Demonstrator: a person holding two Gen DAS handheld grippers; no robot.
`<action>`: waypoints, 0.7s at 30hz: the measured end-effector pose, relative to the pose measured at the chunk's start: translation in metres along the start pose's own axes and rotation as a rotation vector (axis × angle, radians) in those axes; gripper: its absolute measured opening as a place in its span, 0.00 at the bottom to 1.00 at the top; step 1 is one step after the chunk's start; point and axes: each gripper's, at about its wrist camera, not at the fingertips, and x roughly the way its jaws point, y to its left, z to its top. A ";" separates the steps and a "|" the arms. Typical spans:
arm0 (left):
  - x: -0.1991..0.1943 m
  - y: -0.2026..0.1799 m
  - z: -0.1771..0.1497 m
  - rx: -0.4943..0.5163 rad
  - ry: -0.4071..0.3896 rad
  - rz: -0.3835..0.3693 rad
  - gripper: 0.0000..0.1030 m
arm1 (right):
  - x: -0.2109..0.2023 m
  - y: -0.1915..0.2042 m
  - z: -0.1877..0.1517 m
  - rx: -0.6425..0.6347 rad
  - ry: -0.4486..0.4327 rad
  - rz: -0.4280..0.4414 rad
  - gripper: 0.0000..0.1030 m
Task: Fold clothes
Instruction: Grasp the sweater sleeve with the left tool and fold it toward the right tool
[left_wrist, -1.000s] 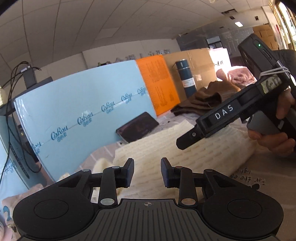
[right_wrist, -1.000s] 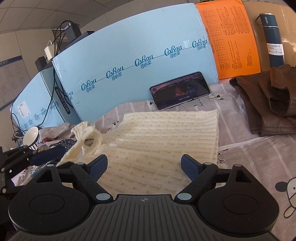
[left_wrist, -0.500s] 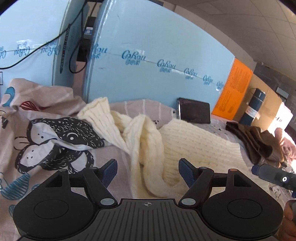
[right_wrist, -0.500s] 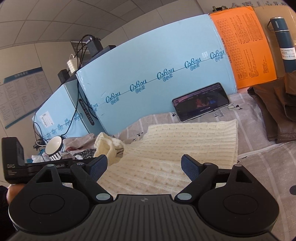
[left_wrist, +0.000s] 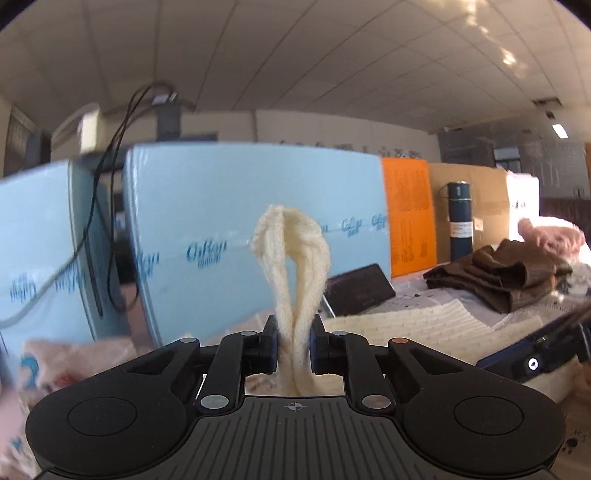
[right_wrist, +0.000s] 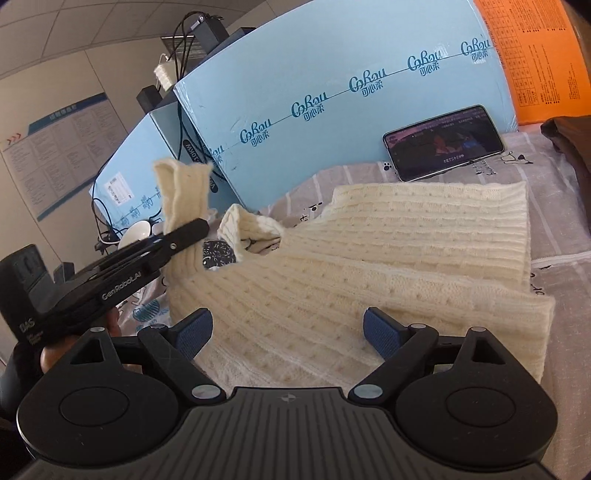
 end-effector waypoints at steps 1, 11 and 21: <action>-0.005 -0.015 0.000 0.132 -0.041 0.012 0.14 | 0.000 -0.001 0.000 0.007 -0.001 0.002 0.86; -0.009 -0.081 -0.035 0.924 -0.044 -0.168 0.16 | -0.014 -0.008 0.004 0.065 -0.095 -0.015 0.89; -0.006 -0.074 -0.040 0.987 -0.068 -0.275 0.20 | -0.003 0.019 0.010 -0.112 -0.178 -0.277 0.93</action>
